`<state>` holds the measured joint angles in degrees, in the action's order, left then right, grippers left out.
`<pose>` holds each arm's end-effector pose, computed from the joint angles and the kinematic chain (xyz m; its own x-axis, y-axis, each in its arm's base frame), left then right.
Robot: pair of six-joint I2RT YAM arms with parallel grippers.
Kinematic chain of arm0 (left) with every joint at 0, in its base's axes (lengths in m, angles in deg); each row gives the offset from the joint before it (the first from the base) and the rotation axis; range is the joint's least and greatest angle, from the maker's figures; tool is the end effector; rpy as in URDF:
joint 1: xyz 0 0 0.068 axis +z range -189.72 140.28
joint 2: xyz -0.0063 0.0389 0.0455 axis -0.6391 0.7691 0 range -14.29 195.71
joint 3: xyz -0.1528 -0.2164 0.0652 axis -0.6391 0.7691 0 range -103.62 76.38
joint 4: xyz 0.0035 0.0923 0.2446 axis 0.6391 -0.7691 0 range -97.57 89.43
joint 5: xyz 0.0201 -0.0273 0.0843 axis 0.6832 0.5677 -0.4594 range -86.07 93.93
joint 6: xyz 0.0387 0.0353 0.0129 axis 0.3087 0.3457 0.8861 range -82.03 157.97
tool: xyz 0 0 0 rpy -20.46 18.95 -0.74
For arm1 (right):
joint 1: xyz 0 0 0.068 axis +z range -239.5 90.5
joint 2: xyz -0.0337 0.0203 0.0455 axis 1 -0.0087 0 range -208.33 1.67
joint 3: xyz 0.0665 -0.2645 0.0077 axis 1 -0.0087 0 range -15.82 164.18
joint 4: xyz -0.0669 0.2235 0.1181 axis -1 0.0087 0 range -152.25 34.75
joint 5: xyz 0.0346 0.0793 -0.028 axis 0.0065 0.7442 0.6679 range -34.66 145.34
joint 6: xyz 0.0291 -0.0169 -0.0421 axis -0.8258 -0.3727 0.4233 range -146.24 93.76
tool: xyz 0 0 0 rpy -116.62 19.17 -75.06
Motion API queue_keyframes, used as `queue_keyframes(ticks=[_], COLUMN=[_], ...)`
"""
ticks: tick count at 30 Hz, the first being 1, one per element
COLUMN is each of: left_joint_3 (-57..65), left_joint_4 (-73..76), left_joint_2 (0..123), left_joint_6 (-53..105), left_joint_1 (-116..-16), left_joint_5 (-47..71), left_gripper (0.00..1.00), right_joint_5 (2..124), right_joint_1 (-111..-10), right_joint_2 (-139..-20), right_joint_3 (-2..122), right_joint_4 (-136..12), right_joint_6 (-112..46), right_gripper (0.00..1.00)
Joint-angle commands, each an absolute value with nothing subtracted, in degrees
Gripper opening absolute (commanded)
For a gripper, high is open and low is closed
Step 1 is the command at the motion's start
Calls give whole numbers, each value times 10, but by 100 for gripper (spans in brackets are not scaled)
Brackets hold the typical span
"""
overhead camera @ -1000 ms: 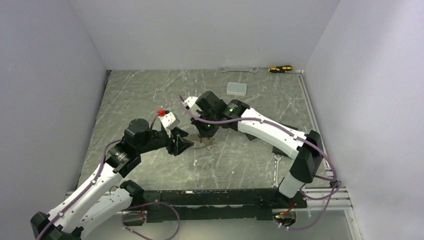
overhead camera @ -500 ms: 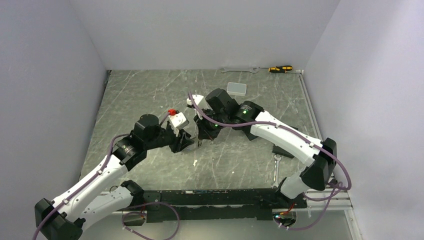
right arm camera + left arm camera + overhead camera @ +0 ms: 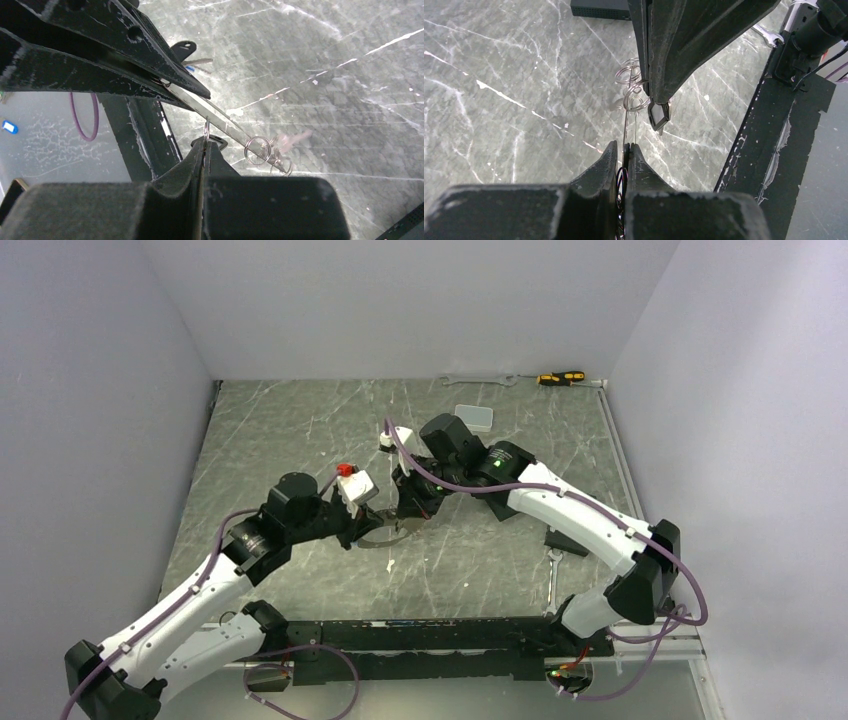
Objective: Put the keys on the keyring
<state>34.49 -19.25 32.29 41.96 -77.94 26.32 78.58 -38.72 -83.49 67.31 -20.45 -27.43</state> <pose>0.1376 -0.1255 0.3026 -0.2521 0.2804 -0.9262 0.8664 0.4918 -0.0869 0.1925 0.2581 0.3540 -0.4562 -0.5289 -0.7156 -0.8826 0.3715 0.2881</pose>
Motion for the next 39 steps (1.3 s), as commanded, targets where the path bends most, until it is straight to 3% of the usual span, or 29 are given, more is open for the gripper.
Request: queue_keyframes(ticks=[1, 6, 11, 15, 22, 27, 32, 39], left_joint_3=[331, 331, 318, 292, 241, 258, 267, 273], left_joint_4=[-177, -188, -231, -285, -345, -295, -257, -217], left_joint_2=[296, 306, 299, 281, 285, 299, 298, 302], left_joint_6=[435, 425, 425, 452, 485, 463, 446, 432], left_joint_1=[-788, -809, -827, -828, -828, -827, -827, -828], left_joint_5=[222, 202, 186, 229, 326, 369, 420, 471], left_gripper=[0, 3, 43, 55, 58, 49, 50, 45], right_joint_5=[830, 842, 831, 822, 825, 863, 892, 902], right_joint_1=[-393, -395, -395, -395, -391, -376, -355, -339], right_joint_2=[-837, -862, -865, -869, -863, -820, -779, -750], right_joint_3=[660, 652, 659, 666, 664, 644, 620, 609], right_joint_4=[-227, -230, -219, -193, -175, -172, -185, -199], right_joint_6=[-293, -306, -287, -267, -213, -156, -125, -106], right_gripper=[0, 0, 0, 0, 0, 0, 0, 0])
